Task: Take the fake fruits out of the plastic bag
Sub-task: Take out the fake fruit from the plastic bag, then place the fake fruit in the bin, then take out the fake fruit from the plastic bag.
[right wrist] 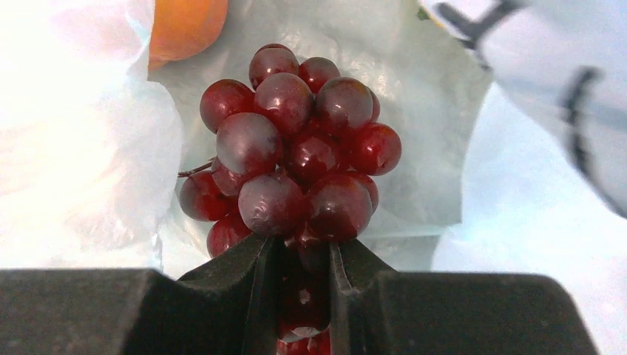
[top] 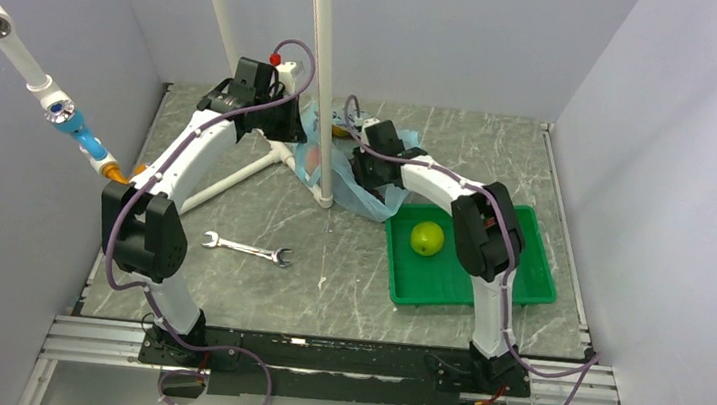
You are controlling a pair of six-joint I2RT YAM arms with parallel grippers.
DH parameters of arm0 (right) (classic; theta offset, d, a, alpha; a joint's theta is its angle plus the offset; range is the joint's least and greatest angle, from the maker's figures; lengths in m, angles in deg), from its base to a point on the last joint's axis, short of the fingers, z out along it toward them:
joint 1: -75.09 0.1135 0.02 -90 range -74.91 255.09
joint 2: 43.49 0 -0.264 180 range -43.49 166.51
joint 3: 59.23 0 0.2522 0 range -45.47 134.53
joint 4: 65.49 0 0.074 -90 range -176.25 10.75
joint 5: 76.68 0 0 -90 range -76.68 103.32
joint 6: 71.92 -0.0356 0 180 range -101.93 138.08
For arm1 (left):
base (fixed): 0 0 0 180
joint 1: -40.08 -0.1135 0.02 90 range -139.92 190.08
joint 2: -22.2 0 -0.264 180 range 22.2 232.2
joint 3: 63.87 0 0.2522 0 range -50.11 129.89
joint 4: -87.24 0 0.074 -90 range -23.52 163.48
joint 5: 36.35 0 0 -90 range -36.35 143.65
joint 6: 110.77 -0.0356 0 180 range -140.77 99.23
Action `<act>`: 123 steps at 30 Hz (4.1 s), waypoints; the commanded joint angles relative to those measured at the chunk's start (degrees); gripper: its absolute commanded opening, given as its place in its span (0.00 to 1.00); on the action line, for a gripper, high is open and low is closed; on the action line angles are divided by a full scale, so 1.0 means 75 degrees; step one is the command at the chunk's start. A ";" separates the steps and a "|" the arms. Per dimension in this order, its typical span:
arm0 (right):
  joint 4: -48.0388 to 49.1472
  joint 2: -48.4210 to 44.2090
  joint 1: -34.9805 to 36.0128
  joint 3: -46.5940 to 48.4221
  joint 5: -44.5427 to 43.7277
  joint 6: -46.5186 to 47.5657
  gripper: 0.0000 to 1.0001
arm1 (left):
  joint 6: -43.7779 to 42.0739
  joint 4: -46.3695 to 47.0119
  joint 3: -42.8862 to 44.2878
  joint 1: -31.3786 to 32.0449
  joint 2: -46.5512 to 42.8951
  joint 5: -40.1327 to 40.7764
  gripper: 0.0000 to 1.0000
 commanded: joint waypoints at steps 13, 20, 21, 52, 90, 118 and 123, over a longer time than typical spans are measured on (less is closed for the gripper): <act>0.0962 -0.2325 -0.0070 -0.0561 0.0434 -0.0463 0.00 | -0.0140 0.0070 0.0197 0.0035 0.0034 -0.0045 0.00; 0.1069 -0.3141 -0.0076 -0.0793 0.0352 -0.0576 0.00 | -0.0135 0.0071 0.0189 0.0040 0.0059 -0.0060 0.00; 0.1130 -0.3296 -0.0069 -0.0875 0.0350 -0.0594 0.00 | -0.0128 0.0071 0.0192 0.0041 0.0058 -0.0055 0.00; 0.1596 -1.0380 -0.0910 -0.6099 -0.4380 -0.0655 0.00 | -0.0152 0.0047 0.0194 0.0190 0.0035 0.0019 0.00; 0.0169 -0.6358 -0.6834 -0.6899 0.0515 -0.3982 0.21 | -0.0270 -0.0036 0.0225 0.0311 0.0059 0.0272 0.00; 0.0751 -0.8799 -0.3697 -0.5855 -0.0673 -0.2767 0.88 | -0.0247 -0.0054 0.0252 0.0311 0.0202 0.0248 0.00; 0.1618 -0.8623 -0.1937 -0.5412 -0.0339 -0.2287 0.88 | -0.0250 -0.0065 0.0260 0.0311 0.0197 0.0272 0.00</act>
